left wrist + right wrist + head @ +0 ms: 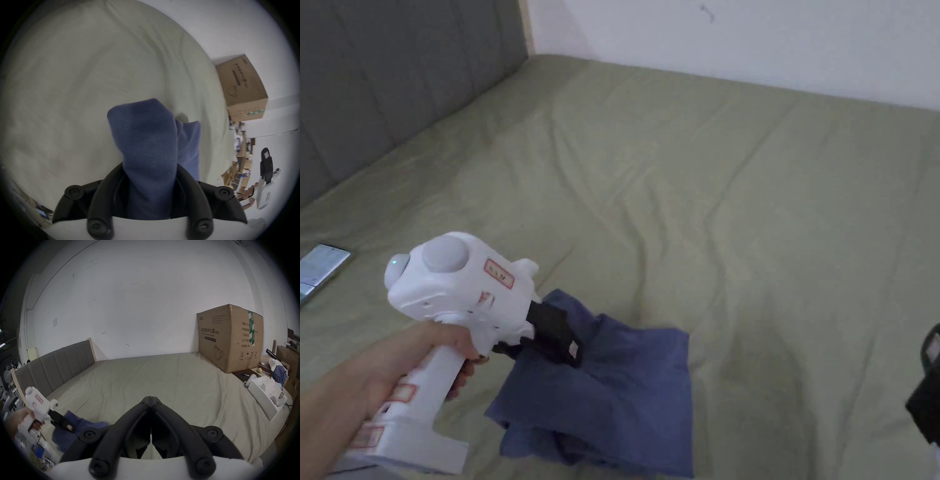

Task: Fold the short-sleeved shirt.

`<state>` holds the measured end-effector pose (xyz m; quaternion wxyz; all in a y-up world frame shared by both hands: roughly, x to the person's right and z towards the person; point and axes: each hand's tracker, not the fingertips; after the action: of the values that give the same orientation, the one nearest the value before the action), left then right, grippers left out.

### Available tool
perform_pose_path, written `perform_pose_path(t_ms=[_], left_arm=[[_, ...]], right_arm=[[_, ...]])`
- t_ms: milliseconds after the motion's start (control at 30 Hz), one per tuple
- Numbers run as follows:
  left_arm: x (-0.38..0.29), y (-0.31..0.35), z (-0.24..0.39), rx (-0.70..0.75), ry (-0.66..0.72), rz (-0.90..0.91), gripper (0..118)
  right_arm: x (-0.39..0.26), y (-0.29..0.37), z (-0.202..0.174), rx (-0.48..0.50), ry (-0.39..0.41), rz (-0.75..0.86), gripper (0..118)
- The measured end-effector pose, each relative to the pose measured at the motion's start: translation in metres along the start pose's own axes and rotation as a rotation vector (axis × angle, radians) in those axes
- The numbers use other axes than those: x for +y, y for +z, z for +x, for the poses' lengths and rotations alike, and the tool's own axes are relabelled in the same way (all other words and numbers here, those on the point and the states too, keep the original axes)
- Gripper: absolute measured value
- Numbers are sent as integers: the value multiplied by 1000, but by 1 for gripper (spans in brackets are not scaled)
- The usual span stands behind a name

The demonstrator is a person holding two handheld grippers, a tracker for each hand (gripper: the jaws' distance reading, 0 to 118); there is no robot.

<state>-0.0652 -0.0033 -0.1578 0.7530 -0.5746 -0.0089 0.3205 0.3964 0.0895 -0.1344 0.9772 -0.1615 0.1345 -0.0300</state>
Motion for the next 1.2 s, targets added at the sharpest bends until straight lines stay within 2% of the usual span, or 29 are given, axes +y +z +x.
perform_pose_path(t_ms=[133, 367, 433, 467, 567, 600, 767, 800, 833, 867, 900, 933, 1033, 1200], left_arm=[[37, 36, -66, 183, 31, 36, 27], [80, 68, -116, 598, -55, 109, 27], [84, 67, -117, 699, -156, 136, 30], [84, 64, -118, 756, -188, 158, 37], [89, 57, -123, 874, -129, 164, 99], [80, 61, -120, 872, -120, 177, 110], [52, 91, -100, 743, -17, 323, 109], [44, 97, -92, 721, -3, 357, 104], [36, 100, -83, 677, -4, 377, 89], [33, 102, -82, 642, -13, 398, 64], [24, 103, -72, 624, -28, 428, 26], [15, 102, -60, 606, -67, 433, 9], [-22, 100, -16, 614, -144, 567, 2], [-81, 89, 71, 454, -199, 732, 0]], right_arm=[[-6, -18, -18, 16, 20, -32, 0], [-20, -39, -39, 30, 52, -88, 0], [-22, -40, -39, 35, 51, -100, 0], [-23, -41, -40, 39, 53, -105, 0], [-25, -41, -40, 46, 66, -120, 0], [-25, -40, -39, 47, 68, -124, 0], [-24, -35, -29, 53, 47, -136, 0], [-23, -34, -26, 55, 39, -139, 0], [-21, -32, -23, 56, 28, -140, 0], [-20, -29, -20, 55, 16, -138, 0], [-19, -27, -17, 53, 9, -135, 0], [-18, -23, -14, 51, 6, -132, 0], [-12, -10, -3, 49, 10, -116, 0], [-1, 14, 17, 53, 30, -102, 0]])
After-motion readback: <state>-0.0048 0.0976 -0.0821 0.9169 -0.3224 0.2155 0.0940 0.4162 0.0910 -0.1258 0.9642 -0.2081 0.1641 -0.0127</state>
